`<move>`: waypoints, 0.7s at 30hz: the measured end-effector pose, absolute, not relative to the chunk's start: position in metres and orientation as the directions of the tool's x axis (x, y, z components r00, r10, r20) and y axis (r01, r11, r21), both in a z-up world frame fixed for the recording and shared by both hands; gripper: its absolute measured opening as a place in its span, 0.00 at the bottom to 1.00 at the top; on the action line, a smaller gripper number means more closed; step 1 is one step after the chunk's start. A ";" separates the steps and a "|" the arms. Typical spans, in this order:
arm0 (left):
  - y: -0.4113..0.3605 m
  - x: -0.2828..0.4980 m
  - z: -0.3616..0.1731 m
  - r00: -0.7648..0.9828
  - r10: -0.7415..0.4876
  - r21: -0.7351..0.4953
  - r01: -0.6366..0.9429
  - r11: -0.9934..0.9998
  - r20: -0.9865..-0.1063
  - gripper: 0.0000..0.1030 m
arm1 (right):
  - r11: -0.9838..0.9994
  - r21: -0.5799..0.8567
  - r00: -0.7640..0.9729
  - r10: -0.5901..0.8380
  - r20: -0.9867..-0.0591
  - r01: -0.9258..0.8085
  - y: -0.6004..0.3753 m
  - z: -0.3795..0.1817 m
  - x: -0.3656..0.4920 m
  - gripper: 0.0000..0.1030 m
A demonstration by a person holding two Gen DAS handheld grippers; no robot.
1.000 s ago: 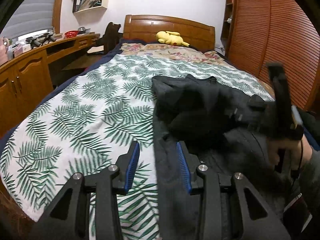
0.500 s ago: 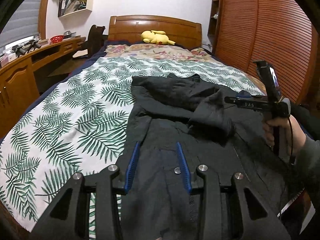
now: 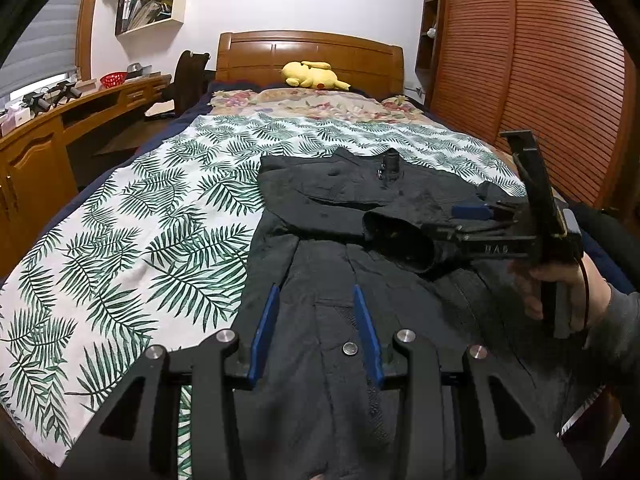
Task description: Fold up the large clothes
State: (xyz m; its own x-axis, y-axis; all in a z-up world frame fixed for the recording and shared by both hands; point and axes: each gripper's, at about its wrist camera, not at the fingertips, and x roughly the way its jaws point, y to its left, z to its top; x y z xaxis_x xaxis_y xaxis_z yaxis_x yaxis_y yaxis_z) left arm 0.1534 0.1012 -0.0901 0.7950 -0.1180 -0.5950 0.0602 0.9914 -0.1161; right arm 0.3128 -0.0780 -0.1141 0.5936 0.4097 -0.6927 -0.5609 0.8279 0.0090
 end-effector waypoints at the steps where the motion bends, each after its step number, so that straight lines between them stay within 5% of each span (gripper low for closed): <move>1: 0.102 0.154 -0.090 0.795 -0.118 -0.117 0.059 0.991 -0.595 0.36 | 0.816 0.005 0.580 0.416 -0.700 -0.578 -0.069 -0.116 0.310 0.82; 16: 0.097 0.154 -0.091 0.792 -0.117 -0.110 0.063 0.992 -0.599 0.36 | 0.782 -0.156 0.523 0.240 -0.818 -0.603 -0.050 -0.178 0.332 0.81; 19: 0.095 0.156 -0.091 0.791 -0.120 -0.111 0.066 0.992 -0.601 0.36 | 0.782 -0.168 0.537 0.239 -0.809 -0.601 -0.057 -0.177 0.332 0.60; 21: 0.092 0.156 -0.091 0.791 -0.123 -0.109 0.071 0.991 -0.600 0.36 | 0.776 -0.198 0.553 0.222 -0.803 -0.599 -0.061 -0.176 0.331 0.34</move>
